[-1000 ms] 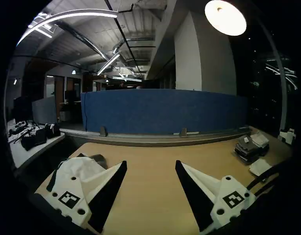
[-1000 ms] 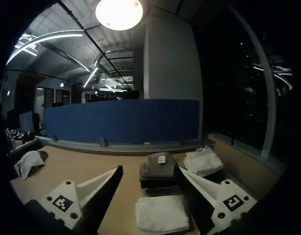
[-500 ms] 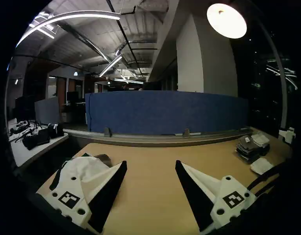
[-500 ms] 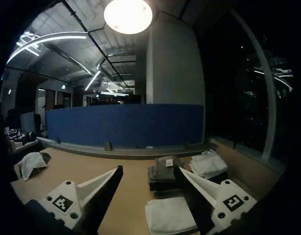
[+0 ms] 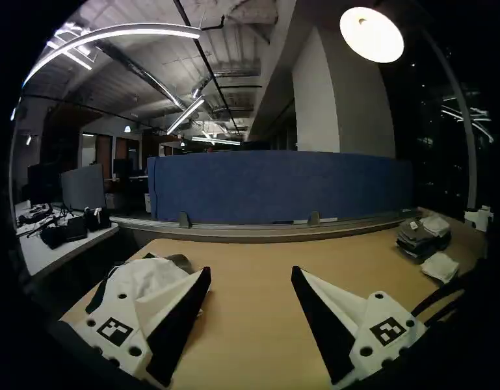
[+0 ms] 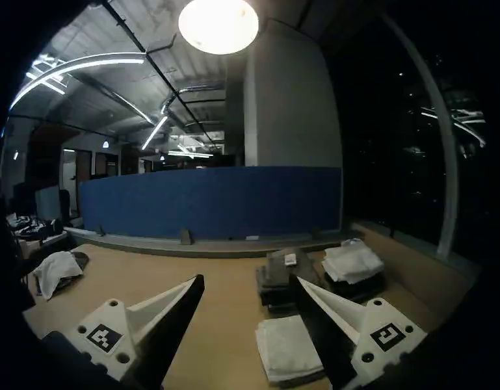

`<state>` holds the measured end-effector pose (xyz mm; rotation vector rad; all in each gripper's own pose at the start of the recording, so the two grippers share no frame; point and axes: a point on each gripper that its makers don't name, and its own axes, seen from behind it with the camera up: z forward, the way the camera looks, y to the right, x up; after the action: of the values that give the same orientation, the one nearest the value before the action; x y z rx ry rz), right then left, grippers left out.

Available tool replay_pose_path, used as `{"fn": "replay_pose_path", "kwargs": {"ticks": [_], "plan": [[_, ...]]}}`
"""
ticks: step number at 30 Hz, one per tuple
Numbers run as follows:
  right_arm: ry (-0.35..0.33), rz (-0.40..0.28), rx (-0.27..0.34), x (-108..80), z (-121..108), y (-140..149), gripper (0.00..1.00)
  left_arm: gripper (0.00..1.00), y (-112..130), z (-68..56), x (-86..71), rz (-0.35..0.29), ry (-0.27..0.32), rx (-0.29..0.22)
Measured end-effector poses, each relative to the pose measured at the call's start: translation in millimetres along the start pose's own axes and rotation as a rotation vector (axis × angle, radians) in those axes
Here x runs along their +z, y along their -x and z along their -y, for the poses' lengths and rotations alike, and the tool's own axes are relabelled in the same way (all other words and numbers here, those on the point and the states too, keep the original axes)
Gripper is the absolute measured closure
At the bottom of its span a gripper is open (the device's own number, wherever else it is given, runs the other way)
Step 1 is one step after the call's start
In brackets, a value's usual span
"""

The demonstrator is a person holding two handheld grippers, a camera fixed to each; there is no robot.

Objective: Fold towel

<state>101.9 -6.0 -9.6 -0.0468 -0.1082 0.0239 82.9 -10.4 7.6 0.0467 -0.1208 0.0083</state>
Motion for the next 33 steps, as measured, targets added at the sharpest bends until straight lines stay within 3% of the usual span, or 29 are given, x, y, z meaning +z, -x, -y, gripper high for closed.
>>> {"fn": "replay_pose_path", "kwargs": {"ticks": [23,33], "plan": [[0.052,0.091,-0.058,-9.1,-12,27,0.0,0.08,60,-10.3,2.8,-0.032,0.01,0.019],[0.03,0.118,-0.1,-3.2,8,36,0.0,0.08,77,-10.6,4.3,-0.045,0.0,0.033]]}}
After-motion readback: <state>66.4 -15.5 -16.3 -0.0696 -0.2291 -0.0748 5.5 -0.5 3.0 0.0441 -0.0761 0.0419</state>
